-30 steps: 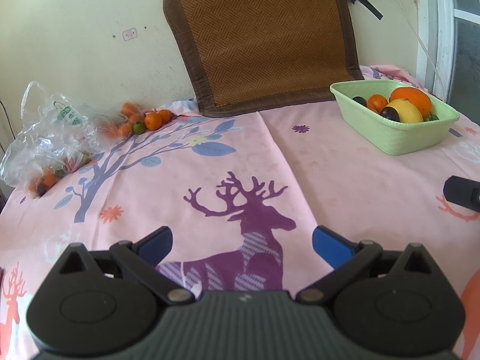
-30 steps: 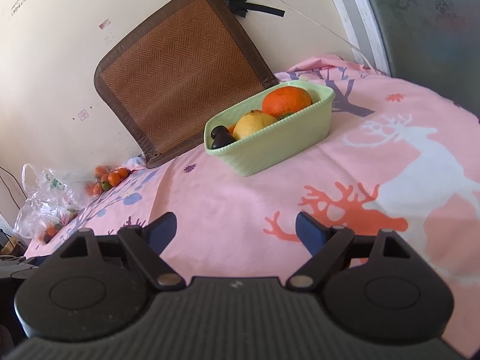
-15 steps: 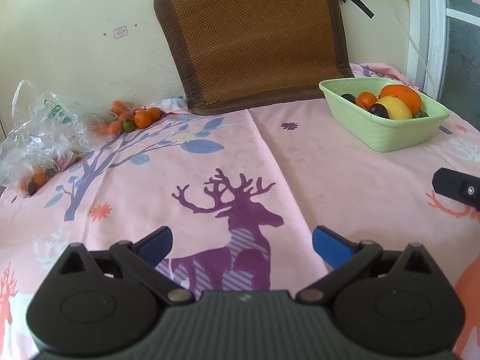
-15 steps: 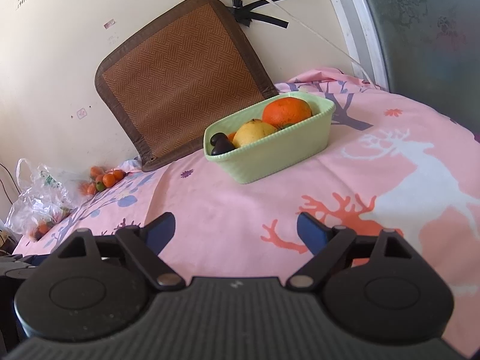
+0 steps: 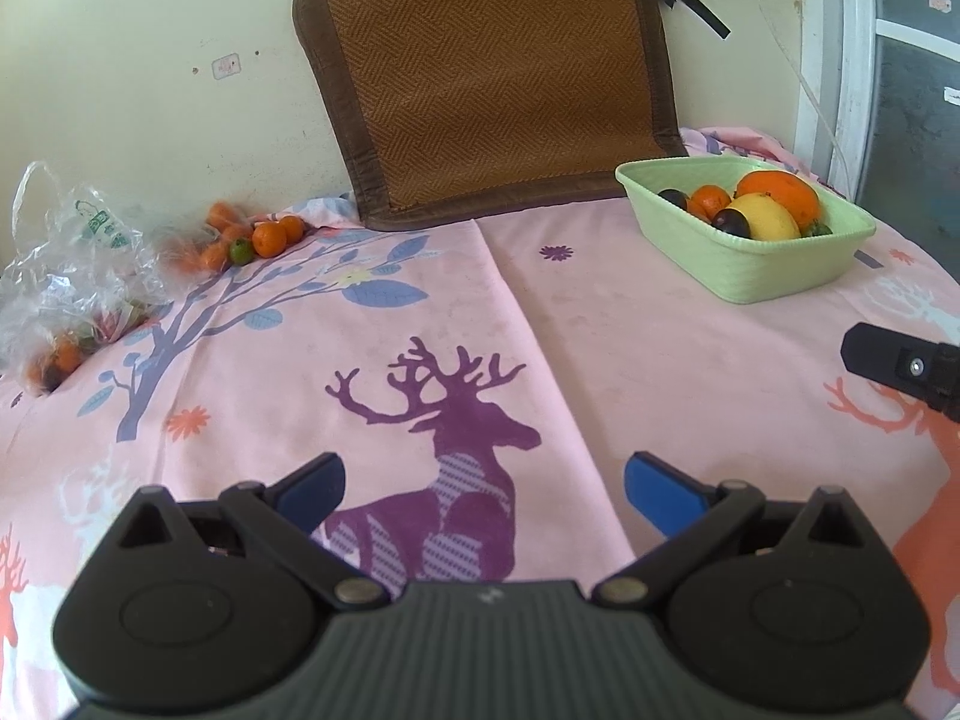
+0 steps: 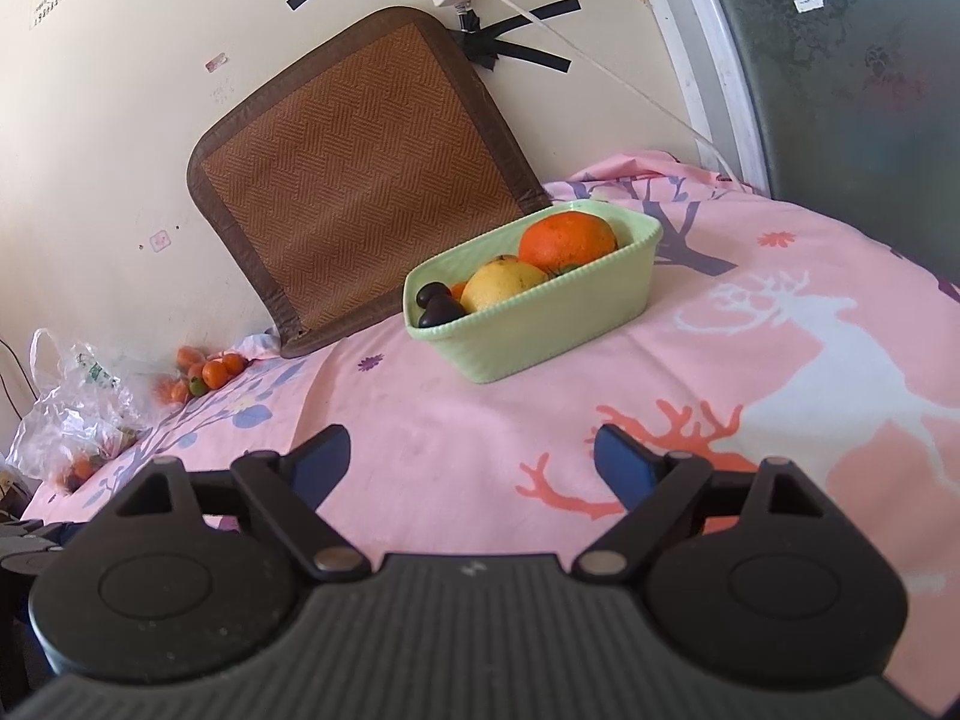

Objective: Organize fruits

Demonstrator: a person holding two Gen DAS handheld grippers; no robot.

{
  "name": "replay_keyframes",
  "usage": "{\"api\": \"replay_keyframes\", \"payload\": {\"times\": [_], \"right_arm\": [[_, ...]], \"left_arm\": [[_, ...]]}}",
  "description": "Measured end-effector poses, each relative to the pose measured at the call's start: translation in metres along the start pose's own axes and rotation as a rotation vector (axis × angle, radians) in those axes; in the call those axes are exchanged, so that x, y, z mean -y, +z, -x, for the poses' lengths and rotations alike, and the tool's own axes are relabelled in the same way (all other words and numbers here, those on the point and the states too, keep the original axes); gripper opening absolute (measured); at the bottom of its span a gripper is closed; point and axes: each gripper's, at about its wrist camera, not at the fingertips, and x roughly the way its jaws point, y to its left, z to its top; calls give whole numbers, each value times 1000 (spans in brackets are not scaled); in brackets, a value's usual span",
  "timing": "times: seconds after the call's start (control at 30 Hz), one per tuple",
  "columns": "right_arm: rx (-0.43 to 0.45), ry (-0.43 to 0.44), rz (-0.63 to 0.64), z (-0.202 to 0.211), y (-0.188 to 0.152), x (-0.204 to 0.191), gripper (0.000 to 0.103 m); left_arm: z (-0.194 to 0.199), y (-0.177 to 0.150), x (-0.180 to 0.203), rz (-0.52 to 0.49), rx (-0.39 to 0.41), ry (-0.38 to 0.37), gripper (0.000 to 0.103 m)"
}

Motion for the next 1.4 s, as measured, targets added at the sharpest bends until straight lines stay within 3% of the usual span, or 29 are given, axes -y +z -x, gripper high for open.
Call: {"api": "replay_keyframes", "payload": {"times": [0.47, 0.83, 1.4], "right_arm": [[9, 1, -1, 3, 1, -1, 90], [9, 1, -2, 3, 1, -1, 90], [10, 1, 1, 4, 2, -2, 90]], "left_arm": [[1, -1, 1, -3, 4, 10, 103], [9, 0, 2, -18, 79, 60, 103], [7, 0, 5, -37, 63, 64, 103]]}}
